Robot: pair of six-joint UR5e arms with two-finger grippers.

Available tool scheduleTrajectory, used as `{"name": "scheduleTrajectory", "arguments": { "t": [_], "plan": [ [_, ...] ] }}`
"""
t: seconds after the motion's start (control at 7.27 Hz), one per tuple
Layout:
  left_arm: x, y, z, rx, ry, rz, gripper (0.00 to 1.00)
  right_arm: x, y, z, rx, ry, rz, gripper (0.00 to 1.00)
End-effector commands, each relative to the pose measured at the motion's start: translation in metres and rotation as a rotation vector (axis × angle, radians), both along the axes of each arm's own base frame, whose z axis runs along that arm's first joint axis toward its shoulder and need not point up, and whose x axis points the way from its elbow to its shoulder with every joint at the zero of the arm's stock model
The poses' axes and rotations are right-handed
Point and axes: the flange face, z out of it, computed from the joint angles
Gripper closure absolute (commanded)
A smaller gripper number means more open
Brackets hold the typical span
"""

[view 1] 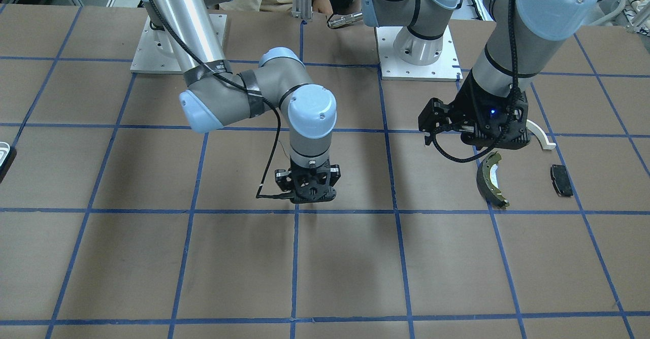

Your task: Place bearing gear from tray to pile

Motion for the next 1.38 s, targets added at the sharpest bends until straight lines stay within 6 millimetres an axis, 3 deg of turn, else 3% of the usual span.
{"name": "scheduleTrajectory", "arguments": {
  "t": [0.0,0.14,0.28,0.41,0.69,0.83,0.96,1.1,1.24],
  "plan": [
    [-0.010,0.002,-0.030,0.029,0.011,0.037,0.00,-0.133,-0.056,0.042,0.018,0.010,0.157,0.00],
    [-0.036,0.003,-0.044,0.010,0.010,0.016,0.00,-0.194,-0.072,0.063,0.013,0.012,0.257,0.00],
    [-0.081,0.004,-0.062,-0.018,0.012,0.027,0.00,-0.258,-0.080,0.069,0.045,0.013,0.301,0.00],
    [-0.111,0.007,-0.086,0.016,0.007,0.005,0.00,-0.324,-0.082,0.075,0.063,0.008,0.364,0.00],
    [-0.161,0.010,-0.133,-0.012,0.013,-0.058,0.00,-0.464,-0.071,0.081,0.098,0.021,0.561,0.00],
    [-0.175,0.016,-0.163,-0.027,0.018,-0.063,0.00,-0.539,-0.058,0.064,0.115,0.004,0.599,0.00],
    [-0.183,0.021,-0.188,-0.015,0.016,-0.077,0.00,-0.585,-0.049,0.060,0.121,0.003,0.615,0.00],
    [-0.196,0.026,-0.207,0.000,0.012,-0.101,0.00,-0.620,-0.042,0.063,0.133,0.077,0.737,0.00],
    [-0.201,0.024,-0.221,0.006,0.011,-0.109,0.00,-0.664,-0.024,0.055,0.122,0.079,0.792,0.00]
  ]
}}
